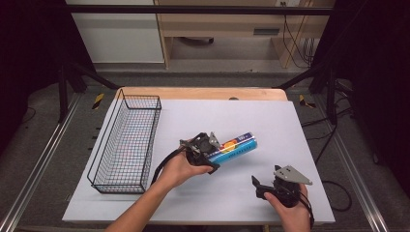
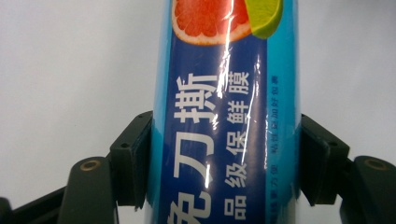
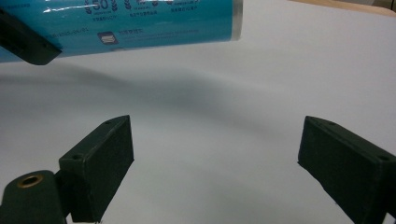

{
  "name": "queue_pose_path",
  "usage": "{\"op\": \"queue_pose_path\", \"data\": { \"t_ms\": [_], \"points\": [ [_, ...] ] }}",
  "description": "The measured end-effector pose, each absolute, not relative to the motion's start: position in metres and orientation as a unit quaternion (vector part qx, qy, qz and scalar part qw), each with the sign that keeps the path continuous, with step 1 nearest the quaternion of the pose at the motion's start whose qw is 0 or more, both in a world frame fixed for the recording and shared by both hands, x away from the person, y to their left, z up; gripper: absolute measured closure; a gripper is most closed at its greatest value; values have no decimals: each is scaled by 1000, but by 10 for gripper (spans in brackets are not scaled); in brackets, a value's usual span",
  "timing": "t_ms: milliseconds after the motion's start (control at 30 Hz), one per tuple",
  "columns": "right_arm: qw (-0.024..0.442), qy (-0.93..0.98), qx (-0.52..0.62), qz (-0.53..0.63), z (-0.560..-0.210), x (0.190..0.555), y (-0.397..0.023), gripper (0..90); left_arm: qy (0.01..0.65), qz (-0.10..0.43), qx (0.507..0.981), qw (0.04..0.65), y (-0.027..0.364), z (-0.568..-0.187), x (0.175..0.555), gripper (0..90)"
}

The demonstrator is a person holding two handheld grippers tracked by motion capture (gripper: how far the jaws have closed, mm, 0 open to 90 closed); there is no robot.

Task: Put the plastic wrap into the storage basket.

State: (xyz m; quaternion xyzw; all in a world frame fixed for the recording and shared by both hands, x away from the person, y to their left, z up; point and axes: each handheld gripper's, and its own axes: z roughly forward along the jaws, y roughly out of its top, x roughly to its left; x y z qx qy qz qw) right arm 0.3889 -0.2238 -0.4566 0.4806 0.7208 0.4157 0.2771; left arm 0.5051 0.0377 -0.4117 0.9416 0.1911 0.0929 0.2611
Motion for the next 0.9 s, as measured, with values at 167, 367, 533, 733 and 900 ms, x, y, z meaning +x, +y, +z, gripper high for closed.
{"op": "queue_pose_path", "data": {
  "t_ms": [167, 367, 533, 733, 900],
  "points": [
    [277, 721, 479, 417, -456, 389, -223, 103, 192, 93, 939, 270, 36, -405, 502, 314],
    [280, 720, 476, 419, -456, 389, -224, 103, 190, 96, 933, 289, 35, -392, 499, 315],
    [279, 718, 480, 419, -456, 388, -224, 104, 191, 99, 930, 298, 36, -385, 497, 315],
    [279, 717, 480, 422, -455, 388, -224, 111, 191, 102, 927, 307, 38, -377, 495, 316],
    [280, 715, 479, 425, -453, 387, -226, 106, 190, 107, 925, 310, 39, -373, 493, 316]
  ]
}}
